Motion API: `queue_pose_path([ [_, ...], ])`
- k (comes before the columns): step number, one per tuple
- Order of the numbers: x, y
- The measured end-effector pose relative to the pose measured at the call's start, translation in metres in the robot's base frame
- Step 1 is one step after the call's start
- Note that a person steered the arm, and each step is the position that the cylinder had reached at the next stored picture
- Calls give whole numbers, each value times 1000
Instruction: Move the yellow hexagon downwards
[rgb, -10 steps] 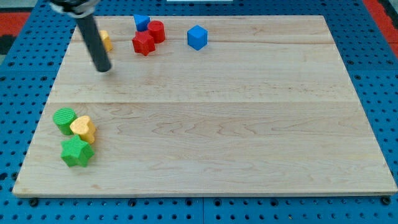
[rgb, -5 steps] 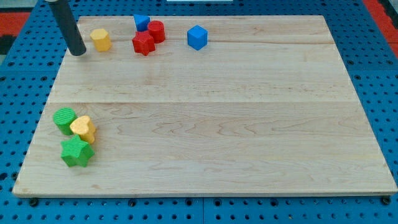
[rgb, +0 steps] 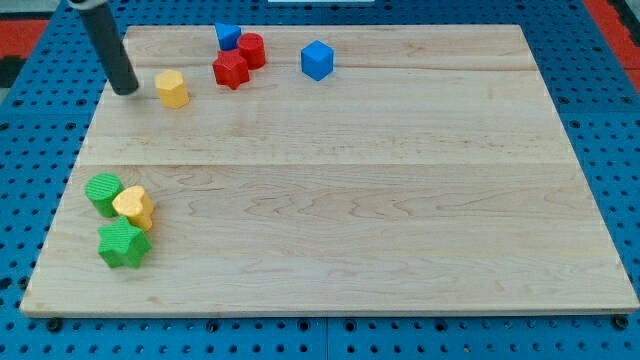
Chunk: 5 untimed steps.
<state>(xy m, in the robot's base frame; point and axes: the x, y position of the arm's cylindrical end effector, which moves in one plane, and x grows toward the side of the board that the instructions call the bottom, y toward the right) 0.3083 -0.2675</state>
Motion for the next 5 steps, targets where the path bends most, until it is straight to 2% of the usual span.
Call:
queue_pose_path([
  [1,-19,5],
  [2,-19,27],
  [4,11,94],
  [5,103,116],
])
